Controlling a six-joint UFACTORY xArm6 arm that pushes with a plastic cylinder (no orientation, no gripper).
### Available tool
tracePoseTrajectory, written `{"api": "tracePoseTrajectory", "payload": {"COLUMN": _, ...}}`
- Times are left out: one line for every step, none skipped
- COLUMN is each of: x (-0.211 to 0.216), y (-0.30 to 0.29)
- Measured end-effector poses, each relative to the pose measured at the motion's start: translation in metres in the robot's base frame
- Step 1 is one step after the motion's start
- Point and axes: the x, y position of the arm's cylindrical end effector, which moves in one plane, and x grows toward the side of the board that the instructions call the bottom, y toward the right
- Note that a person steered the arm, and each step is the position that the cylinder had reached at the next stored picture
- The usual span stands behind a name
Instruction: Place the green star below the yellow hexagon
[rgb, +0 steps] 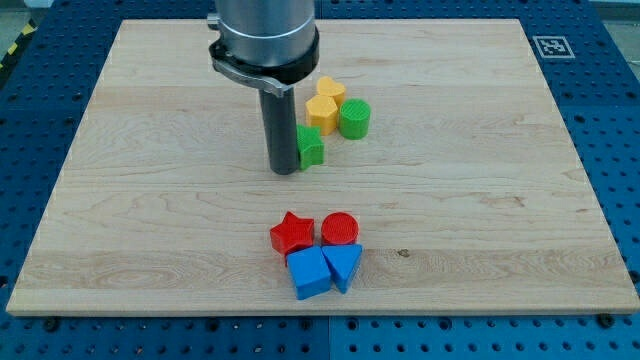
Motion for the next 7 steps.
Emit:
{"api": "tracePoseTrajectory", "payload": {"x": 0.008, "y": 0.016}}
{"api": "tracePoseTrajectory", "payload": {"x": 0.017, "y": 0.042}}
{"api": "tracePoseTrajectory", "payload": {"x": 0.017, "y": 0.060}}
{"api": "tracePoseTrajectory", "payload": {"x": 0.015, "y": 0.055}}
{"api": "tracePoseTrajectory", "payload": {"x": 0.015, "y": 0.030}}
{"api": "tracePoseTrajectory", "payload": {"x": 0.015, "y": 0.024}}
{"api": "tracePoseTrajectory", "payload": {"x": 0.010, "y": 0.024}}
